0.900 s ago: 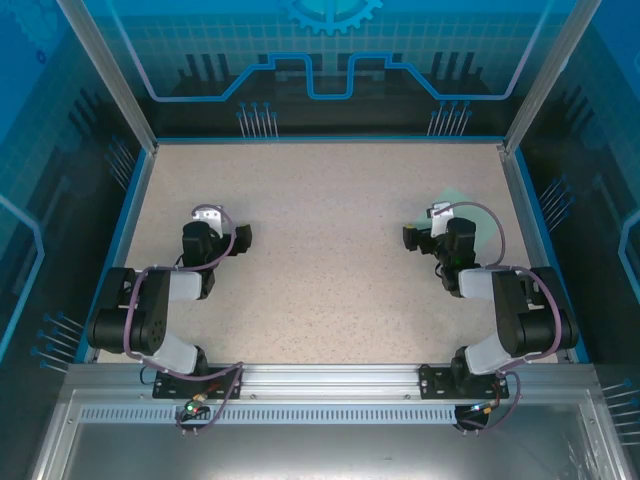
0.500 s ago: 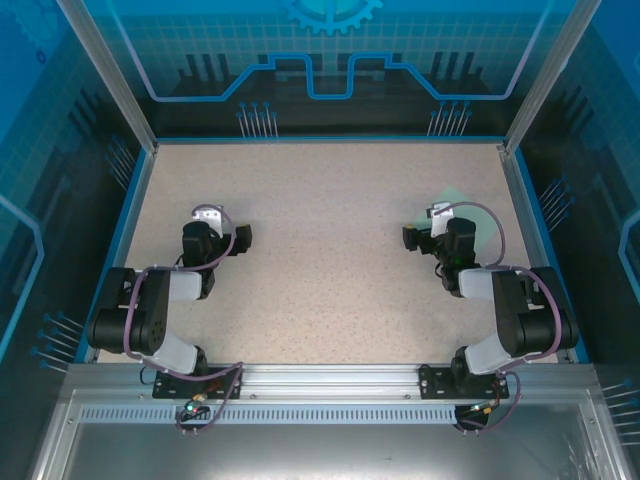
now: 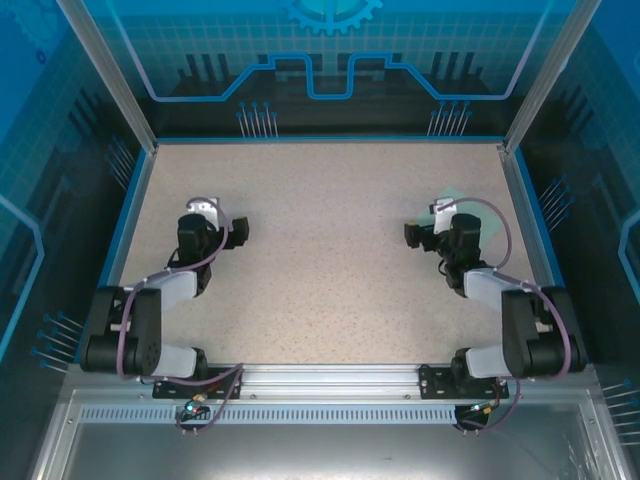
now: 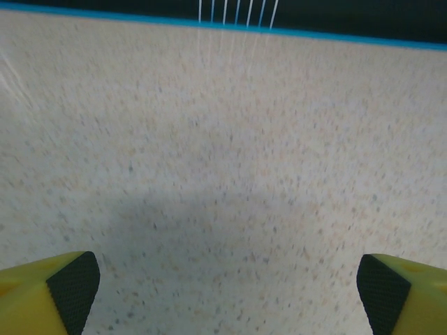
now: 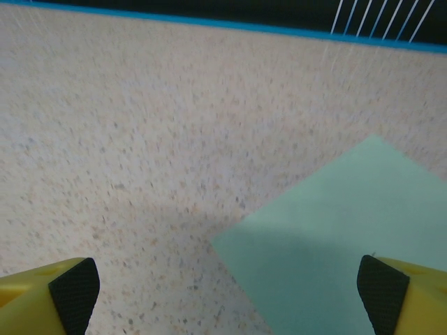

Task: Fold a paper plane with a square sheet of paper (pick it up from the middle)
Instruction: Move the square sheet of paper to the center of the table.

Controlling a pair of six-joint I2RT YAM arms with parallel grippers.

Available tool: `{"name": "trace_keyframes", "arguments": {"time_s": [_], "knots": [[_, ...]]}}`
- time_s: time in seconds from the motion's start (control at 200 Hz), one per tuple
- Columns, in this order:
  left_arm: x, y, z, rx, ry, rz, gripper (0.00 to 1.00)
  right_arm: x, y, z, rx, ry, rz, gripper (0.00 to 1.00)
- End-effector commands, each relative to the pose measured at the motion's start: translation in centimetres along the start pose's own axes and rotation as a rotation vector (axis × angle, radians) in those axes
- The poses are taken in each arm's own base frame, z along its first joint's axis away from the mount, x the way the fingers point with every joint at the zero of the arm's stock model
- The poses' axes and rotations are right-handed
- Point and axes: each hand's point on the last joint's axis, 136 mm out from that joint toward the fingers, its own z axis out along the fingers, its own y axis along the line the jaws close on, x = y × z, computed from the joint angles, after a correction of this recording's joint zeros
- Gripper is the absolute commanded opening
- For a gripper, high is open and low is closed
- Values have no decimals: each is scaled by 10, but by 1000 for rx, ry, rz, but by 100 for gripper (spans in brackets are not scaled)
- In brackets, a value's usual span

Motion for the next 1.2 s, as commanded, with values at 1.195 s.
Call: {"name": "trace_keyframes", "arguments": {"time_s": [1.195], "knots": [[-20, -167, -37, 464, 483, -317, 99, 65, -79, 25, 533, 779, 670, 99]]}}
